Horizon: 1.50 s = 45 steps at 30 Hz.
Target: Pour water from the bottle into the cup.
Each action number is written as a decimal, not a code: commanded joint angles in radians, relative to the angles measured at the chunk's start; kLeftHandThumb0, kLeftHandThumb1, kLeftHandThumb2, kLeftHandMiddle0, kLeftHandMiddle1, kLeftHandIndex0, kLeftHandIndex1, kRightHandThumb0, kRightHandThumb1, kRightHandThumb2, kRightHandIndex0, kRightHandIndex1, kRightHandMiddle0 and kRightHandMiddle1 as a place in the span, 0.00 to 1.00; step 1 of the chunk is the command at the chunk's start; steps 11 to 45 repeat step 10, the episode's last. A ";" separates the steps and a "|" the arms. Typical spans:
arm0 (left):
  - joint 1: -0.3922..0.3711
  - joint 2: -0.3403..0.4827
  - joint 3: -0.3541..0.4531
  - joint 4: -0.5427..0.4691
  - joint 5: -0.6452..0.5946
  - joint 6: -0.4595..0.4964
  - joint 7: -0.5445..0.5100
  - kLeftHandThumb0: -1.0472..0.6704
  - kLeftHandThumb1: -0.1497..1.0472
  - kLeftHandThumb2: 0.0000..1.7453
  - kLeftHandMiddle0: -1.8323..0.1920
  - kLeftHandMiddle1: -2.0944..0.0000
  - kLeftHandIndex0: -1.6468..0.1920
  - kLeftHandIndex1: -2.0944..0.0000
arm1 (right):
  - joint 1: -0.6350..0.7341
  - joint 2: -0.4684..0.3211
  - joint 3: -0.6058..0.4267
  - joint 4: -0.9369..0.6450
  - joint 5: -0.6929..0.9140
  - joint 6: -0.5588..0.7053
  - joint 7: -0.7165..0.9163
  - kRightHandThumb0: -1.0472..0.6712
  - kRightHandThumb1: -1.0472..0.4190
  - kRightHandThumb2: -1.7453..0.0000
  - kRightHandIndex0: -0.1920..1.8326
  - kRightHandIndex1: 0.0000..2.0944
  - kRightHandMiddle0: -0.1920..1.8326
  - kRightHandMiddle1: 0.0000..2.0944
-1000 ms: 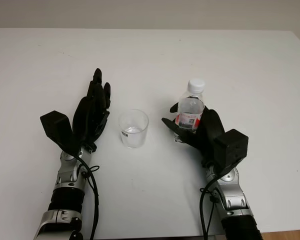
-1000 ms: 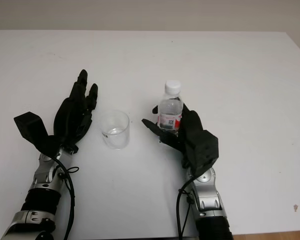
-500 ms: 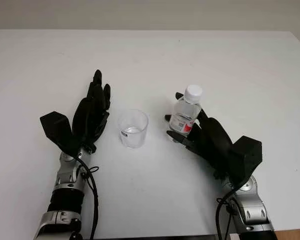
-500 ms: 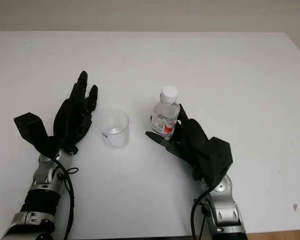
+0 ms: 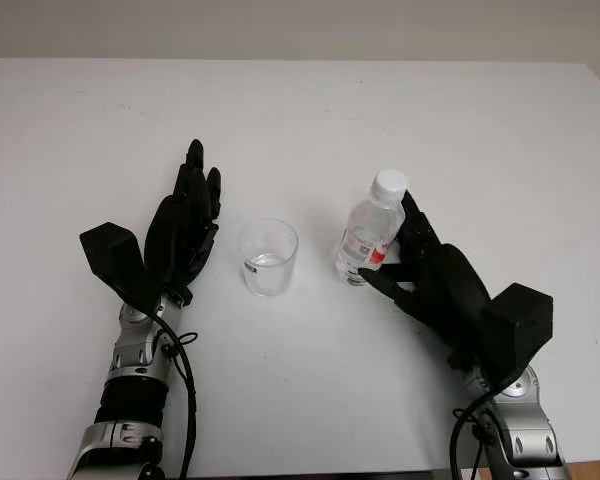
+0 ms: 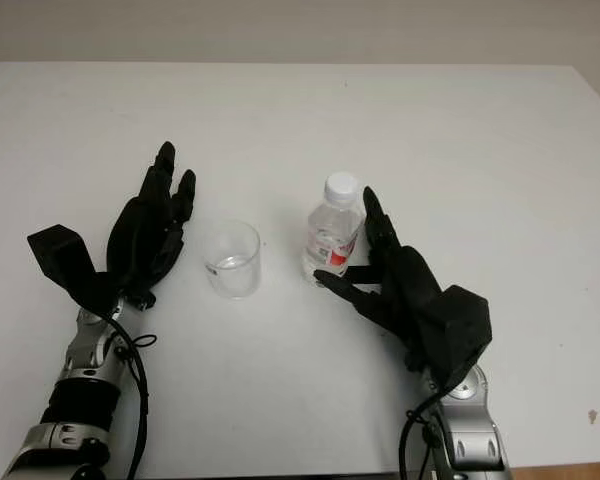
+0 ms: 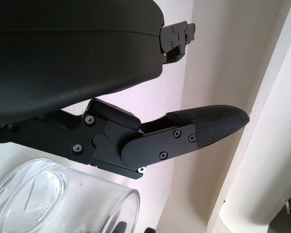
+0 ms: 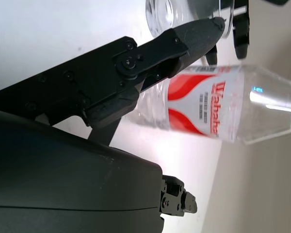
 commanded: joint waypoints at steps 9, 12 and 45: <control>-0.003 0.003 0.004 0.021 -0.002 -0.013 -0.006 0.11 1.00 0.39 0.98 0.98 1.00 0.98 | -0.087 -0.002 0.005 0.114 -0.010 -0.118 0.002 0.00 0.07 0.97 0.00 0.00 0.00 0.00; -0.002 0.003 0.004 0.021 -0.003 -0.013 -0.006 0.11 1.00 0.39 0.98 0.98 1.00 0.98 | -0.090 -0.003 0.006 0.121 -0.010 -0.127 0.006 0.00 0.07 0.97 0.00 0.00 0.00 0.00; -0.002 0.003 0.004 0.021 -0.003 -0.013 -0.006 0.11 1.00 0.39 0.98 0.98 1.00 0.98 | -0.090 -0.003 0.006 0.121 -0.010 -0.127 0.006 0.00 0.07 0.97 0.00 0.00 0.00 0.00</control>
